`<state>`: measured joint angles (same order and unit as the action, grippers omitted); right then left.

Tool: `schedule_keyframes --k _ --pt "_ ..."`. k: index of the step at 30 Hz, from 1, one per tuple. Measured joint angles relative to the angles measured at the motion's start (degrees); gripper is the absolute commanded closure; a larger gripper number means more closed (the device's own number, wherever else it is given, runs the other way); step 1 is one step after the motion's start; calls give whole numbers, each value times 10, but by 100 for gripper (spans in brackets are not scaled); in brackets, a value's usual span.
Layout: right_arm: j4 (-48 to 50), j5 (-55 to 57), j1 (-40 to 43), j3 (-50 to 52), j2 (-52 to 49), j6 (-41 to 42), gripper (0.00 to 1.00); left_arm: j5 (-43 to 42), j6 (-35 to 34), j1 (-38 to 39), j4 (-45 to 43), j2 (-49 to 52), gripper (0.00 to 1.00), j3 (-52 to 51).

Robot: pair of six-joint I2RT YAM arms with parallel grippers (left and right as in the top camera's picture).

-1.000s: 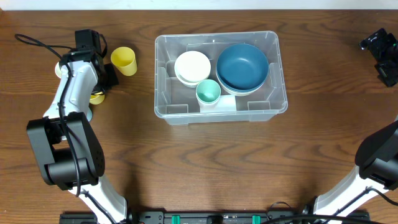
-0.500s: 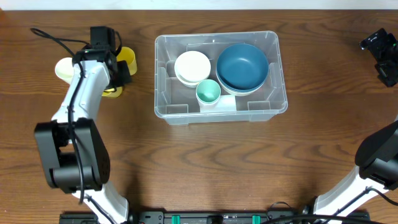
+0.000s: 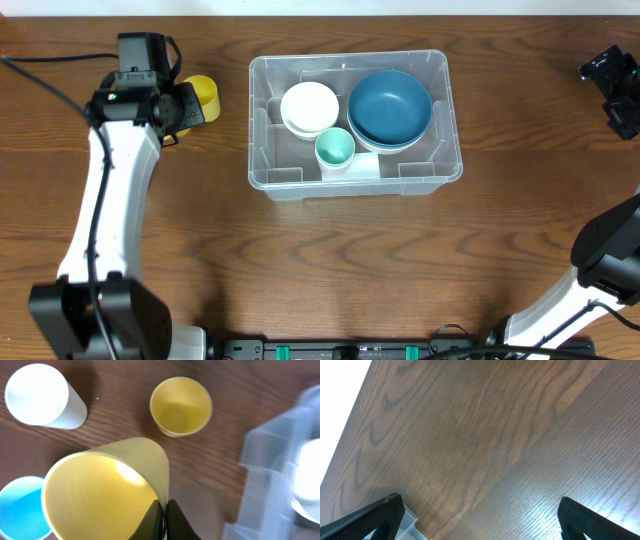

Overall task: Pack container
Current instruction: 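Carry the yellow cup over the green cup in the container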

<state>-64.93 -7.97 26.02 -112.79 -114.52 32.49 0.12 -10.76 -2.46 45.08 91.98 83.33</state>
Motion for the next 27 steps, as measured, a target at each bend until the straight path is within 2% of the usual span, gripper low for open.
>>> schedule_keyframes --k 4,11,19,27 --pt "0 0 0 0 0 0 1 -40 -2 18 13 -43 94 0" --pt "0 0 0 0 0 0 1 -90 3 130 14 -95 94 0" --pt "0 0 0 0 0 0 1 -100 34 259 9 -91 94 0" --pt "0 0 0 0 0 0 1 -84 47 311 -8 -65 94 0"
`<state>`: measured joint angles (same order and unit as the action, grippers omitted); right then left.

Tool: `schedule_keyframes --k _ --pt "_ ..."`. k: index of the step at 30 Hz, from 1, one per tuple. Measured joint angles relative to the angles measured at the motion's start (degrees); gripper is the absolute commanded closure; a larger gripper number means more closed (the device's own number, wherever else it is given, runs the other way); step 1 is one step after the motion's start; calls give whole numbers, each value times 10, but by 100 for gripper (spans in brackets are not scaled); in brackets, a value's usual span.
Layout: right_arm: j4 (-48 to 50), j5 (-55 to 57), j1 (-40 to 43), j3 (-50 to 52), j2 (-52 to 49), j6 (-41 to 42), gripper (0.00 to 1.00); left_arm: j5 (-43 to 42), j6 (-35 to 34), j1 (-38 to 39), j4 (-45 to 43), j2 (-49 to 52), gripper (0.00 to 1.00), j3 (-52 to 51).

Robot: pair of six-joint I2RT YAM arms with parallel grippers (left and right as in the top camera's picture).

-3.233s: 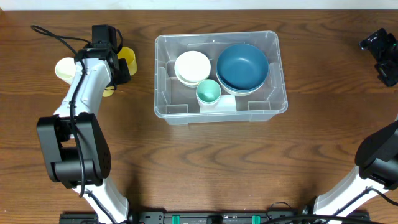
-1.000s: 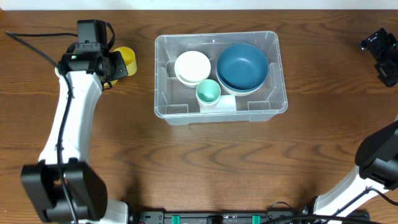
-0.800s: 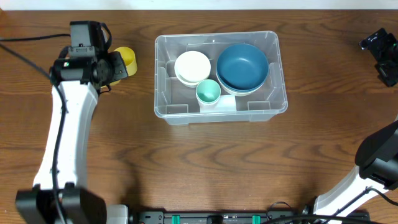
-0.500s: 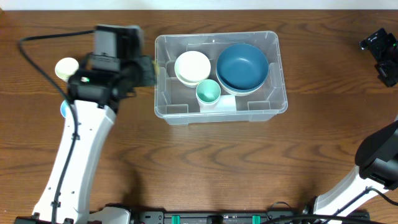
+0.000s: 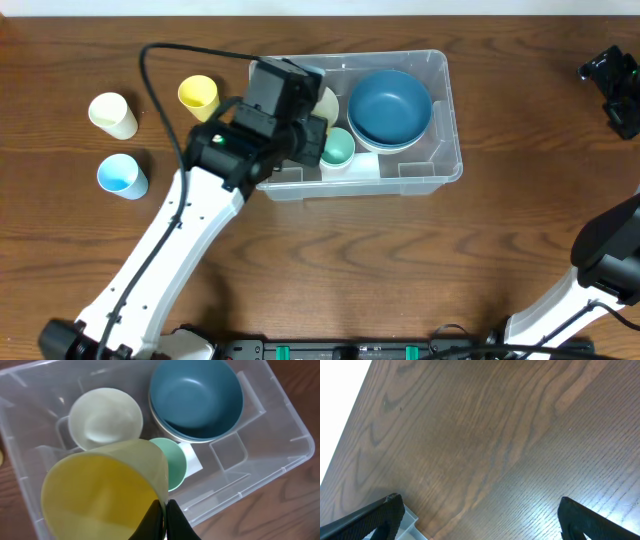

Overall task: Pack container
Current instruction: 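Carry the yellow cup over the green cup in the container, then lower the yellow cup onto the green cup and release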

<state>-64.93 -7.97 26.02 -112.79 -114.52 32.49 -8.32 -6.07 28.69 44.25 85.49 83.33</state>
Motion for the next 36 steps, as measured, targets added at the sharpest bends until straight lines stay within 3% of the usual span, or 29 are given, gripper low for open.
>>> schedule_keyframes --k 30,32,34,36 --pt "0 0 0 0 0 0 1 8 2 52 -13 49 94 0" --pt "0 0 0 0 0 0 1 8 2 52 -13 53 91 0" --pt "0 0 0 0 0 0 1 8 5 52 -13 60 77 0" --pt "0 0 0 0 0 0 1 9 5 52 -13 66 69 0"
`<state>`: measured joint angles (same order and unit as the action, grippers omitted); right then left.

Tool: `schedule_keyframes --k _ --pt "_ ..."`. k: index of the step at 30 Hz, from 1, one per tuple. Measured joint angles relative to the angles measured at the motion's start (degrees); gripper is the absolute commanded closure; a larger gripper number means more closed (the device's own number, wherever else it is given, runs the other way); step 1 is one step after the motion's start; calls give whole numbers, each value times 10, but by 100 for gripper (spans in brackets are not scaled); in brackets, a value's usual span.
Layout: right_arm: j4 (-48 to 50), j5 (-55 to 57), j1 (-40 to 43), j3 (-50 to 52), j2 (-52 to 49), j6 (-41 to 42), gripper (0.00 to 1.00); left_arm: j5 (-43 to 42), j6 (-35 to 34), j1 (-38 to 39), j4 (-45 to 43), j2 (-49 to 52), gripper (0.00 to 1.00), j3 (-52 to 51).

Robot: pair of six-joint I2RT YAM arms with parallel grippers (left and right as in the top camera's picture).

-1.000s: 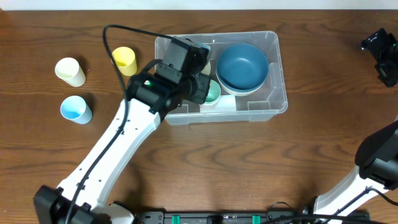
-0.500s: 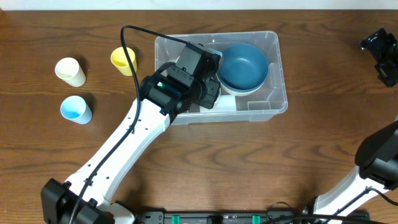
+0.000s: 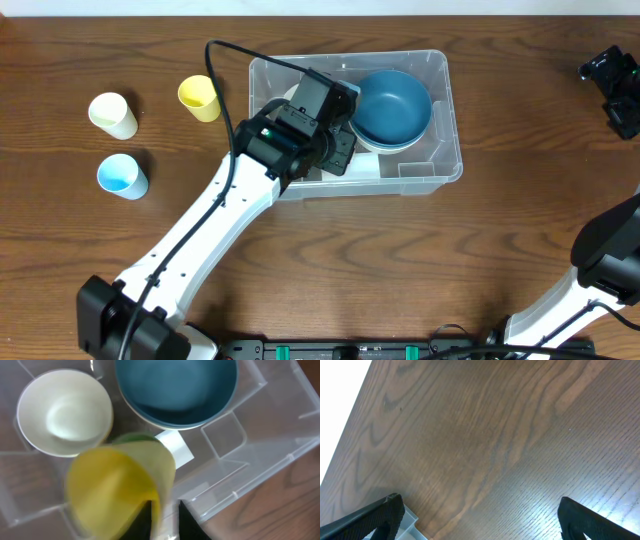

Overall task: Pack container
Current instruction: 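Lower the yellow cup onto the green cup and release, then move the left gripper to the second yellow cup and grasp it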

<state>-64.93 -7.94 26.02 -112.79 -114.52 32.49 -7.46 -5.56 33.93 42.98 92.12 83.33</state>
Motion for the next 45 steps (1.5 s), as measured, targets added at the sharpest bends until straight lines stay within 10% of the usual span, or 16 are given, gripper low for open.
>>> schedule_keyframes --k 18,35,45 --pt "0 0 0 0 0 0 1 31 -2 -16 -19 7 51 0" --pt "0 0 0 0 0 0 1 129 -47 -310 -144 8 37 30" --pt "0 0 0 0 0 0 1 128 -50 -331 -194 138 38 33"
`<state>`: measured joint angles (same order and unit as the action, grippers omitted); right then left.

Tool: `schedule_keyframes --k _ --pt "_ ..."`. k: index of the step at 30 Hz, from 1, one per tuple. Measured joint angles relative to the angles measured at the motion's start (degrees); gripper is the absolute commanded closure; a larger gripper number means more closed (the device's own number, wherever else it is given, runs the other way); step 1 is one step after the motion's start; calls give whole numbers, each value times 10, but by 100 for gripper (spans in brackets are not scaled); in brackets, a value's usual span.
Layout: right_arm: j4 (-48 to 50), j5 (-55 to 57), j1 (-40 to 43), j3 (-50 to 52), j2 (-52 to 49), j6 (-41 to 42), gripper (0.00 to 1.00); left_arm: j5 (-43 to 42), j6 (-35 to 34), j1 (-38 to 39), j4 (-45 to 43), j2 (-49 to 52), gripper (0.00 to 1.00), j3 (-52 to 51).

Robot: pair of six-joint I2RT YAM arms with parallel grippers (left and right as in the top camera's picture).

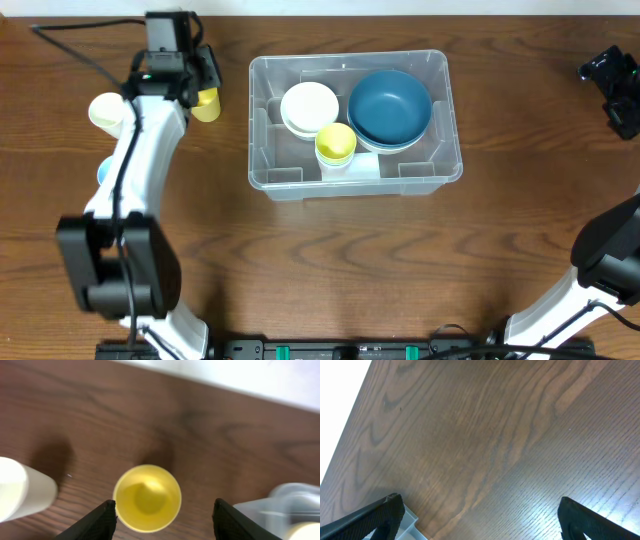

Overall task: Pack container
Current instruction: 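Move the left gripper to the second yellow cup and grasp it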

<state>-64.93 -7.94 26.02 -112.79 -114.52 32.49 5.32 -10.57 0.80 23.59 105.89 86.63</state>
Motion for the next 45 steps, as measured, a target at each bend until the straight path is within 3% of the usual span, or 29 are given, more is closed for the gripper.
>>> schedule_keyframes --k 20,26,33,38,45 --pt "0 0 0 0 0 0 1 -3 0 14 -1 96 39 0" --pt "0 0 0 0 0 0 1 -6 -2 24 0 111 65 0" --pt "0 0 0 0 0 0 1 -6 -1 24 2 110 85 0" --pt "0 0 0 0 0 0 1 -6 -2 24 14 110 94 0" --pt "0 0 0 0 0 0 1 -2 1 24 60 108 94 9"
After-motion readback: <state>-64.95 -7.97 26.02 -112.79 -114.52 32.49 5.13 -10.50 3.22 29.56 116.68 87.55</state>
